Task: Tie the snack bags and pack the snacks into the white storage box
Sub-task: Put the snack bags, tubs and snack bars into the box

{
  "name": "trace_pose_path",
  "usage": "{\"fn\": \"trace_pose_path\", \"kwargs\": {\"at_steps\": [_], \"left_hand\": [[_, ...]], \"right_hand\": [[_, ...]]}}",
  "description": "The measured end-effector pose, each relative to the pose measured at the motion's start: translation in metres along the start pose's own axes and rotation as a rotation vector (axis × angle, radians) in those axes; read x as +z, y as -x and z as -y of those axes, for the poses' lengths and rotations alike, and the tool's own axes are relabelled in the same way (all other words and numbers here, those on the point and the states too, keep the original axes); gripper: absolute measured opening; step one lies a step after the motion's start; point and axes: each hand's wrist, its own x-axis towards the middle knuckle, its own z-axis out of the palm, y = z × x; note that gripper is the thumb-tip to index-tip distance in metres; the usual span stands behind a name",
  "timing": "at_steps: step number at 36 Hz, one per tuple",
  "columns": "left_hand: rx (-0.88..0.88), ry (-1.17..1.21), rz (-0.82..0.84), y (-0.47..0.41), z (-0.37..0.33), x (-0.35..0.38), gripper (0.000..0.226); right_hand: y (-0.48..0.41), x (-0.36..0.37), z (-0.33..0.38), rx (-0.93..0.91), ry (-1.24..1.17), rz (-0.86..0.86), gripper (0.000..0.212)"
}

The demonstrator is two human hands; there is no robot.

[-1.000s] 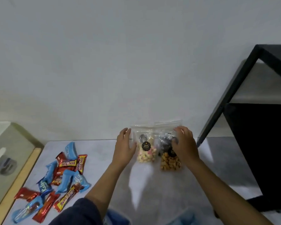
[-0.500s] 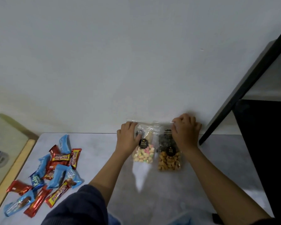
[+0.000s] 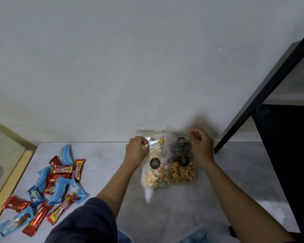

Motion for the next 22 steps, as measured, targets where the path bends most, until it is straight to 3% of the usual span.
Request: {"fn": "trace_pose_path", "kwargs": {"at_steps": [5, 14, 22], "left_hand": [[-0.029, 0.126, 0.097, 0.008, 0.005, -0.002, 0.011], [-0.066, 0.732, 0.195, 0.037, -0.006, -0.045, 0.006], [0.096, 0.803, 0.214, 0.048, -0.003, -0.115, 0.007]], "right_hand": [[0.003, -0.002, 0.006, 0.077, -0.065, -0.034, 0.009], [0.01, -0.011, 0.051, 0.055, -0.112, -0.096, 0.006], [0.037, -0.01, 0.119, -0.022, -0.137, -0.145, 0.006]]}}
